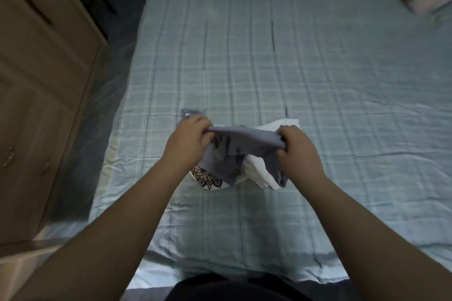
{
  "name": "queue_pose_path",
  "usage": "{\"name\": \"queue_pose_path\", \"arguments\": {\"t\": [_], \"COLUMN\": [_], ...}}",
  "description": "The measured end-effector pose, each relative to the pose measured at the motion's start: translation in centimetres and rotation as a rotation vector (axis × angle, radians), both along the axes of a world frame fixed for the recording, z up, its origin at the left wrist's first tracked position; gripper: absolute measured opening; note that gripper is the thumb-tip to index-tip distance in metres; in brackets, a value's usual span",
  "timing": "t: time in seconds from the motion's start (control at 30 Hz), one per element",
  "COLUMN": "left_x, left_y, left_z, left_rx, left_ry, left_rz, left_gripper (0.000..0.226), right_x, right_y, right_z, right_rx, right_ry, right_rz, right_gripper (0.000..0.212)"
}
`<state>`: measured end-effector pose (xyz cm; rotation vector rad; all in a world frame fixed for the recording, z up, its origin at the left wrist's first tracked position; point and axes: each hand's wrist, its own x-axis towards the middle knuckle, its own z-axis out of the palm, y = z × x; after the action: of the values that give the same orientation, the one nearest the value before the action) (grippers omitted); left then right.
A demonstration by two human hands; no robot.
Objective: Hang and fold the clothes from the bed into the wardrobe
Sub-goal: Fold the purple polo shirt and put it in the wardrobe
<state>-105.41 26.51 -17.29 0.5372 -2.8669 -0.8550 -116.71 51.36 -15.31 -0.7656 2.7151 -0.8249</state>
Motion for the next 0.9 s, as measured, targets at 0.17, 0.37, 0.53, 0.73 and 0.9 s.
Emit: {"name": "queue_pose_path", "arguments": {"t": [0.17, 0.37, 0.53, 0.73, 0.9], "left_x": [-0.6, -1.1, -0.1, 0.6, -0.1], "left_y": [4.7, 13.4, 22.5, 32.4, 38.0], "left_z": [8.5, 16.9, 21.9, 26.6, 29.4], "left_rx": [0.058, 0.034, 0.01, 0.003, -0.015], "left_ry": [0.21, 0.389, 0.533, 0.608, 0.563], "left_rz": [-0.005, -0.039, -0.012, 0.031, -0.007], "left_gripper": [0.008, 0.006, 0.009, 0.005, 0.002], "right_x": [0.5, 0.3, 0.5, 1.1, 2.7], "right_y": [4.1, 12.9, 21.6, 31.4, 36.0], "right_z": [8.2, 15.3, 20.7, 25.0, 27.2], "right_rx": [-0.181, -0.258, -0.328, -0.323, -0.566], "right_ry": [0.097, 0.216, 0.319, 0.351, -0.01], "right_rz": [-0.065, -0.111, -0.106, -0.047, -0.141], "right_gripper": [0.035, 0.036, 0.033, 0.022, 0.021]}}
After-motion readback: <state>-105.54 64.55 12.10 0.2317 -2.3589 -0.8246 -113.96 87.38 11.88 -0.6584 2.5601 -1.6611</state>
